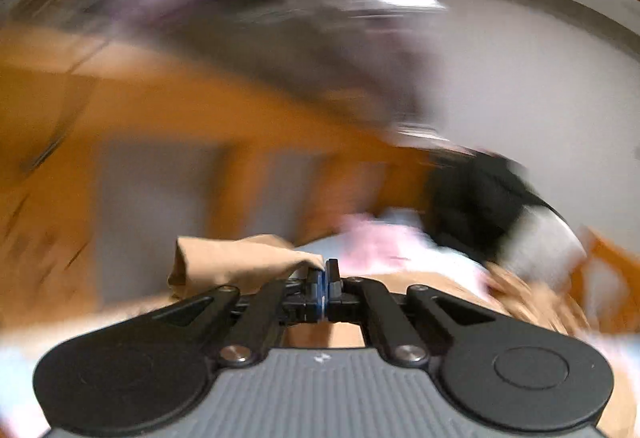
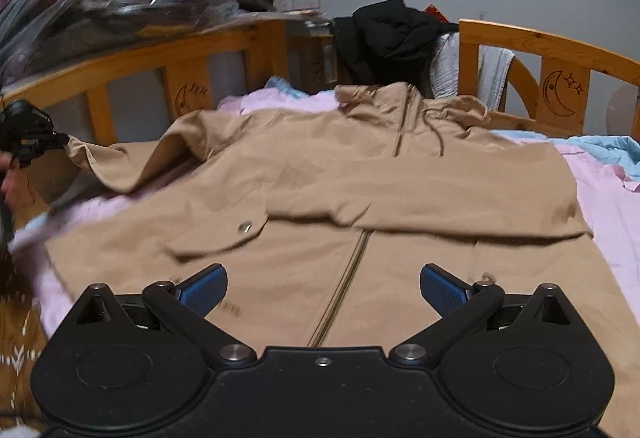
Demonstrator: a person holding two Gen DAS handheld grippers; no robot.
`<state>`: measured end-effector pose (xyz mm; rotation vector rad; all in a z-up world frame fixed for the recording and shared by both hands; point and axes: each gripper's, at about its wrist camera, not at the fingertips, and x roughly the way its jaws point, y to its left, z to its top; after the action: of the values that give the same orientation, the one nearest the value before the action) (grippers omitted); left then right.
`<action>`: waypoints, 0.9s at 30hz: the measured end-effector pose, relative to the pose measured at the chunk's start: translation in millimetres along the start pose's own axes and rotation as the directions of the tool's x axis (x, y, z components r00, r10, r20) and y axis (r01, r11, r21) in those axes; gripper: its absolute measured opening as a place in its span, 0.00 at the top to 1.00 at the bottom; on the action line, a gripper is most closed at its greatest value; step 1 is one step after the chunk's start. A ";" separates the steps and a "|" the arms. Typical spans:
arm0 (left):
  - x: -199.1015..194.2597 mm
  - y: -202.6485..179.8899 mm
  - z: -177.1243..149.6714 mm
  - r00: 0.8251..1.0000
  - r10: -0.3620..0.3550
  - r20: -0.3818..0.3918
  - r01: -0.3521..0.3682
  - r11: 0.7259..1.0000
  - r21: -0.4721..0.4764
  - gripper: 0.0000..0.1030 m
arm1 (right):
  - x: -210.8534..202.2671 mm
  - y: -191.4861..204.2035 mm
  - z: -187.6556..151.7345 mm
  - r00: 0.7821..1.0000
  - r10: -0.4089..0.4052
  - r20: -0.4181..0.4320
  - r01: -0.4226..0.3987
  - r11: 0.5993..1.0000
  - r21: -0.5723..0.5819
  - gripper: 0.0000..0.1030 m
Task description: Fold large clothes
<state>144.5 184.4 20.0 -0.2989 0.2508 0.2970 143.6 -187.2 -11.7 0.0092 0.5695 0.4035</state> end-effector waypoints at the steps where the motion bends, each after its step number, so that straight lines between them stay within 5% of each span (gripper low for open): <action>1: -6.1 -21.9 -1.0 0.996 -0.087 0.009 0.085 0.990 0.115 1.00 | 1.0 -6.8 9.1 1.000 0.012 0.009 -0.012 0.999 0.033 0.01; 3: -13.4 -56.9 -5.9 0.970 -0.238 -0.045 0.241 0.929 0.282 1.00 | 3.6 -25.6 30.7 0.998 0.051 0.030 -0.055 0.989 0.137 0.01; 7: -16.4 -111.8 -33.8 0.868 -0.415 -0.273 0.497 0.737 0.459 1.00 | 11.2 -58.3 56.3 0.987 0.147 0.061 -0.159 0.923 0.352 0.01; 9: -21.7 -132.9 -54.9 0.825 -0.427 -0.371 0.566 0.618 0.546 1.00 | 16.9 -69.6 56.5 0.976 0.205 0.067 -0.213 0.869 0.447 0.01; 12: -33.1 -157.2 -96.7 0.758 -0.380 -0.531 0.650 0.369 0.664 1.00 | 31.7 -73.1 51.5 0.967 0.255 0.029 -0.232 0.820 0.523 0.01; 14: -43.0 -165.9 -120.0 0.732 -0.342 -0.590 0.673 0.224 0.705 1.00 | 40.2 -70.4 49.6 0.968 0.251 -0.007 -0.210 0.827 0.522 0.01; 16: -50.3 -167.2 -136.7 0.726 -0.327 -0.605 0.671 0.145 0.727 1.00 | 46.3 -66.2 49.1 0.968 0.251 -0.023 -0.205 0.837 0.508 0.01; 18: -52.8 -164.0 -139.4 0.715 -0.334 -0.614 0.685 0.157 0.712 0.95 | 50.3 -61.0 50.8 0.968 0.250 -0.025 -0.207 0.850 0.485 0.01; 21: -49.0 -155.5 -132.6 0.684 -0.348 -0.642 0.728 0.262 0.634 0.93 | 58.1 -50.1 55.9 0.963 0.266 -0.034 -0.225 0.870 0.439 0.01; 23: -44.4 -148.6 -125.6 0.667 -0.354 -0.656 0.745 0.308 0.592 0.92 | 68.7 -41.1 60.4 0.942 0.330 -0.063 -0.275 0.864 0.422 0.01; 27: -39.1 -142.6 -116.5 0.655 -0.357 -0.666 0.756 0.324 0.569 0.92 | 87.2 -11.6 75.2 0.896 0.427 -0.124 -0.359 0.858 0.367 0.01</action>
<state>131.2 6.8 -41.0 0.5357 0.6780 -0.6686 254.2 -157.6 4.9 0.4265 0.8376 0.7107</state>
